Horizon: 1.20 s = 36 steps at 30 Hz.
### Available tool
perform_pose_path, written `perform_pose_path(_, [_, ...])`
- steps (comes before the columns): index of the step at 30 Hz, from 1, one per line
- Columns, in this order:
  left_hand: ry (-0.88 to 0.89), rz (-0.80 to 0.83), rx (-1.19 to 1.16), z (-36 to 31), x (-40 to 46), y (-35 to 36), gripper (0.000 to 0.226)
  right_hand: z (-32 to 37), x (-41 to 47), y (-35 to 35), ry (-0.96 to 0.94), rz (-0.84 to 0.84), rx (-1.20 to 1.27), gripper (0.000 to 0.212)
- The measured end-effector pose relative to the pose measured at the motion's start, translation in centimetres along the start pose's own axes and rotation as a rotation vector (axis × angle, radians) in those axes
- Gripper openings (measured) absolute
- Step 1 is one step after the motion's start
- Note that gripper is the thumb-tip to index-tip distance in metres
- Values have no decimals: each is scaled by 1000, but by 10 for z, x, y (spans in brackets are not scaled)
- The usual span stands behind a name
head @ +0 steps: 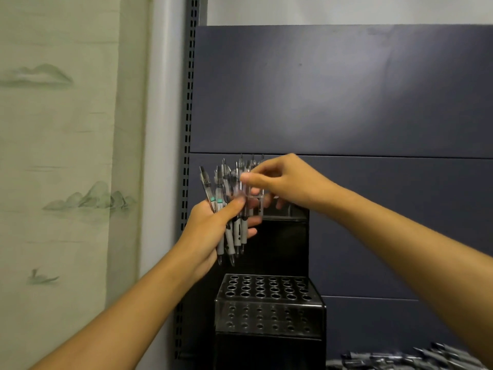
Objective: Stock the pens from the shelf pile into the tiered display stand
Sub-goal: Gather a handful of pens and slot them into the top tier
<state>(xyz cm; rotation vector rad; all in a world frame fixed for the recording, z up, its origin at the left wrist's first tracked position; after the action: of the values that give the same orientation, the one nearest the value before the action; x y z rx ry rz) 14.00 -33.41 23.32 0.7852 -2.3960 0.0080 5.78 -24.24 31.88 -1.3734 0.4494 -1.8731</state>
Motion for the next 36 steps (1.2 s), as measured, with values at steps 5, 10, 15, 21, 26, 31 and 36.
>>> perform_pose_path(5, [19,-19,-24,0,5,11,21,-10,-7,-1,-7,-88,-11,27])
perform_pose_path(10, [-29,1,-52,3,9,9,26,-15,-5,-3,-2,-149,-39,20])
perform_pose_path(15, [-79,35,-48,8,9,1,24,-6,6,-30,-3,-334,211,14])
perform_pose_path(21, [-61,38,15,9,9,-11,27,-24,28,-73,100,-430,206,28])
perform_pose_path(26, [-29,45,98,9,5,-17,31,-59,33,-77,174,-509,126,32])
perform_pose_path(31, [-42,50,87,14,3,-18,36,-68,33,-70,164,-539,85,35])
perform_pose_path(36, [-49,22,67,17,2,-21,23,-72,38,-55,165,-465,55,37])
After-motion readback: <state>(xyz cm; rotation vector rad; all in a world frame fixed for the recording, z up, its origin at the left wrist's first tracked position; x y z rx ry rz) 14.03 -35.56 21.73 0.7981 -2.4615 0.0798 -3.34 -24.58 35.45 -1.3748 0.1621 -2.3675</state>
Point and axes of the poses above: each hand's wrist, its own x-axis towards the middle knuckle, its own y-axis out of the palm, z = x × y, the point moved 8 cm from there along x, towards the middle knuckle
